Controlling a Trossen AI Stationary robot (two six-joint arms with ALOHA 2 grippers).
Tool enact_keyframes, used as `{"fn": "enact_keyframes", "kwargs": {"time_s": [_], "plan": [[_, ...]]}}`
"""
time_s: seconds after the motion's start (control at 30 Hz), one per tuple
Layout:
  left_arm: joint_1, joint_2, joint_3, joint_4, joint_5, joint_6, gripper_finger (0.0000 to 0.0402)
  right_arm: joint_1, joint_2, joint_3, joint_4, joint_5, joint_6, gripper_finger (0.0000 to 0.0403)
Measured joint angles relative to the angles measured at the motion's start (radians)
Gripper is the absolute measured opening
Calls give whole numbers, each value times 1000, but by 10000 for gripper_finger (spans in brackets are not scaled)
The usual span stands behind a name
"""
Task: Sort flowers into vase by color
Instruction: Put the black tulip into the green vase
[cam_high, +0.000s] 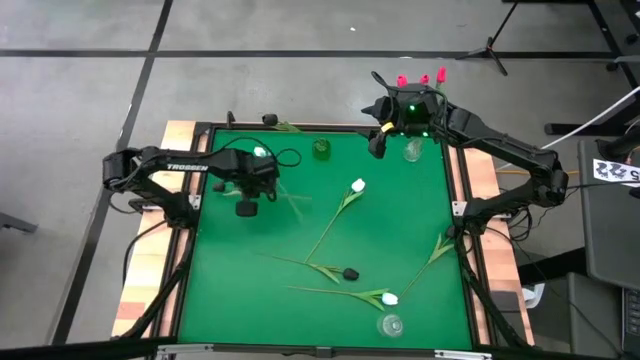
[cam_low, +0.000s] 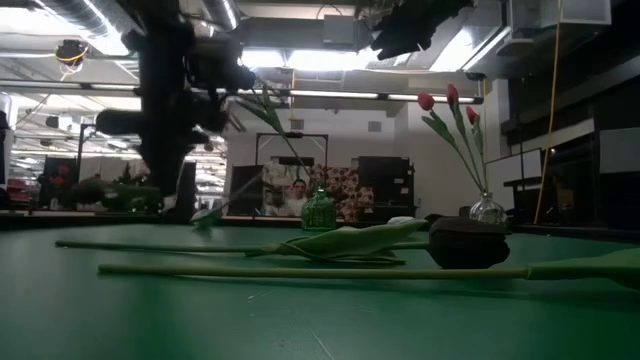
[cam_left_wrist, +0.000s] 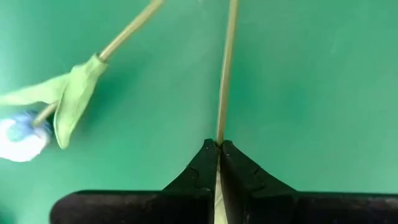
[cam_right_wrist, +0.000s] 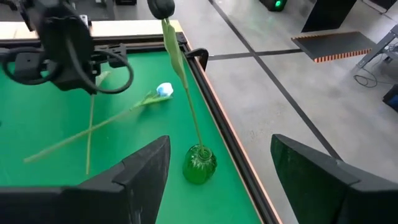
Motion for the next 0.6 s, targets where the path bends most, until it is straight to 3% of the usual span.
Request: {"fn": "enact_keyframes", "kwargs": {"time_s": [0.37, 0.6], "plan": [[-143, -1, 211, -155, -14, -12, 3, 0, -6, 0, 1, -3, 5, 278], [-207, -1, 320, -245, -144, 13, 9, 0, -7, 0, 9, -54, 32, 278]]}}
